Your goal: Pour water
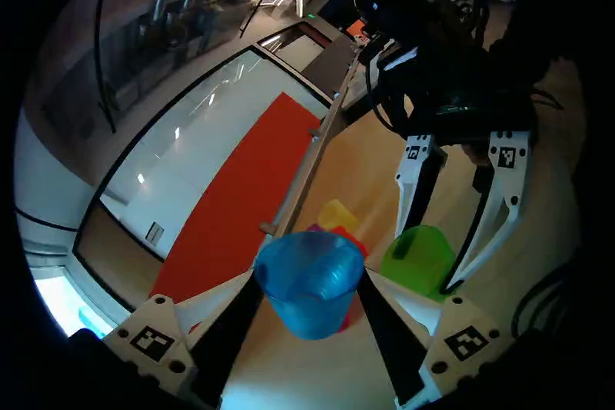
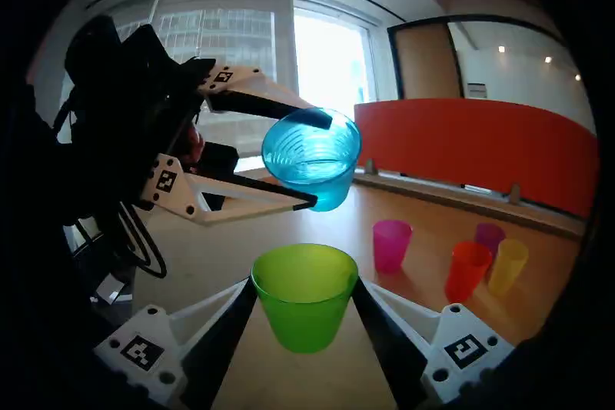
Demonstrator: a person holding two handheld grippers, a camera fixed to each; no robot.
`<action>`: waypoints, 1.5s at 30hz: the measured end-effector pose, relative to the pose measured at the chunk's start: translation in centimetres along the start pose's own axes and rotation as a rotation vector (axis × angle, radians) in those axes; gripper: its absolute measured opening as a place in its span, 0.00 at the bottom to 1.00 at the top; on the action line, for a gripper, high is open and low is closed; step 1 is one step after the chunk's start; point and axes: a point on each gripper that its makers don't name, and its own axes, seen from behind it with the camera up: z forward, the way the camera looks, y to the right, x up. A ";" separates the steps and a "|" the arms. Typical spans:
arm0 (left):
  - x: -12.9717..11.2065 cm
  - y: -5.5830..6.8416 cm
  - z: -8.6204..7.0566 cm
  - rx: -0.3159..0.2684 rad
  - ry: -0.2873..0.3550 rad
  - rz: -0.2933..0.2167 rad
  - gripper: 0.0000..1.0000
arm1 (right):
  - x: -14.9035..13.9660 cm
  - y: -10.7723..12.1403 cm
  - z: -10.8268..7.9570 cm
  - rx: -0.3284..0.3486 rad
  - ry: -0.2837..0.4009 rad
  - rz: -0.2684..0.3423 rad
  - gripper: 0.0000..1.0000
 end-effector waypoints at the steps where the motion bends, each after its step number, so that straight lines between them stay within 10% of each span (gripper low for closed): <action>1: 0.0 0.0 0.0 0.003 0.000 0.008 0.86 | 0.0 0.0 0.0 0.000 0.001 0.000 0.91; 45: 1.4 -0.6 -0.9 0.066 0.023 0.155 0.86 | 0.8 0.2 -0.1 -0.009 0.017 -0.014 0.91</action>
